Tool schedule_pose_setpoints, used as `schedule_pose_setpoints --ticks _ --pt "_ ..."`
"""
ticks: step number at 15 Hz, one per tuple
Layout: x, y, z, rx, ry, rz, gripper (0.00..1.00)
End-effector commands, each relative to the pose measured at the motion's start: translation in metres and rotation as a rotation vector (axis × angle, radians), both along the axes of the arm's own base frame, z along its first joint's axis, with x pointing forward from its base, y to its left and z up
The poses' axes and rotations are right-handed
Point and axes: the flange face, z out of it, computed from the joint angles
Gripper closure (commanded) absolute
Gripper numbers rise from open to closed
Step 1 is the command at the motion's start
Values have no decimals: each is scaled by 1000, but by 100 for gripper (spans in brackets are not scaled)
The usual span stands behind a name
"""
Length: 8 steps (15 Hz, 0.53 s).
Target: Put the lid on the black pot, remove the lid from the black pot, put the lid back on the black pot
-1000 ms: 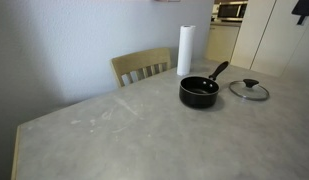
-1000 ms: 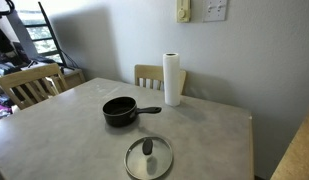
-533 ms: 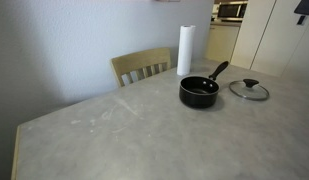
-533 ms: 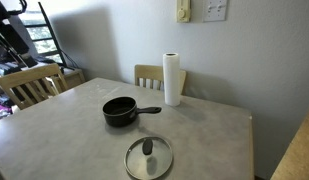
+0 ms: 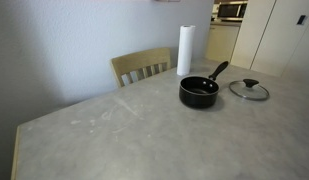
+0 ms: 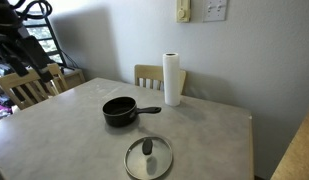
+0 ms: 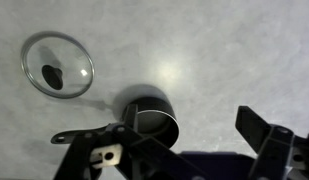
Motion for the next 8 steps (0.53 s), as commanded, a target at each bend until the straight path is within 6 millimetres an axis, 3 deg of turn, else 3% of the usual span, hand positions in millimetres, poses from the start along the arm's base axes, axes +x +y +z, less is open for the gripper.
schedule_pose_setpoints --ticks 1,4,5,6,8 --pt "-12 -52 -17 -52 33 8 0" --pt "-20 -88 -25 -109 65 16 0" --pt "-25 -94 -24 -123 74 24 0" --pt "-21 -82 -17 -97 44 0 0" --pt "-24 -91 -19 -108 51 3 0"
